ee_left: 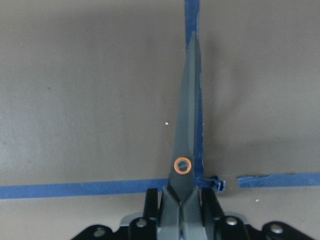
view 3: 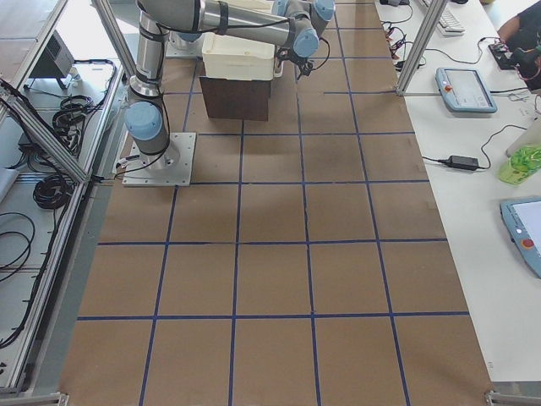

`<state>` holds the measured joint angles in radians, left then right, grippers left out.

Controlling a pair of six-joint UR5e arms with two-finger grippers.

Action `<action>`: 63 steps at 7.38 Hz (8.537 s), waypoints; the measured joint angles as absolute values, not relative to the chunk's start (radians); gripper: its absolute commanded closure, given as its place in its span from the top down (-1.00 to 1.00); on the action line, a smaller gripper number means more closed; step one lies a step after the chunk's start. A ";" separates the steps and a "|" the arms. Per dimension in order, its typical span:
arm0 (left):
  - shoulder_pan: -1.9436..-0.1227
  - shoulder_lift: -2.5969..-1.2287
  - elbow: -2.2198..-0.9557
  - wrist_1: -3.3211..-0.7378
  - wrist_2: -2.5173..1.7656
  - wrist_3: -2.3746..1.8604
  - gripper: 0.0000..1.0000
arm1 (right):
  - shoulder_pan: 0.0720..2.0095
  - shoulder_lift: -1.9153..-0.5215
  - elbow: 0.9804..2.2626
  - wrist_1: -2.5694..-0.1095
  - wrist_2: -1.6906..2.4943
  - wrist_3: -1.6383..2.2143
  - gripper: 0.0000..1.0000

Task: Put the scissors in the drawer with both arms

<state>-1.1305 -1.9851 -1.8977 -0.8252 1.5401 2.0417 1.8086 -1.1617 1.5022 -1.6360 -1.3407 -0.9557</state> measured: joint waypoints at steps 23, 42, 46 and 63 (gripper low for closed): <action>-1.193 -1.858 -1.784 -1.047 1.511 1.977 -0.68 | 1.807 -1.129 1.521 -1.754 -1.390 -0.973 1.00; -1.458 -1.746 -1.613 -1.298 1.405 1.700 -0.68 | 1.758 -0.889 1.151 -1.754 -1.397 -0.960 1.00; -1.499 -1.747 -1.601 -1.303 1.402 1.635 -0.67 | 1.755 -0.875 1.119 -1.748 -1.396 -0.957 1.00; -1.829 -1.905 -1.573 -1.205 1.334 1.284 -0.52 | 1.528 -1.493 1.435 -1.508 -1.585 -0.255 1.00</action>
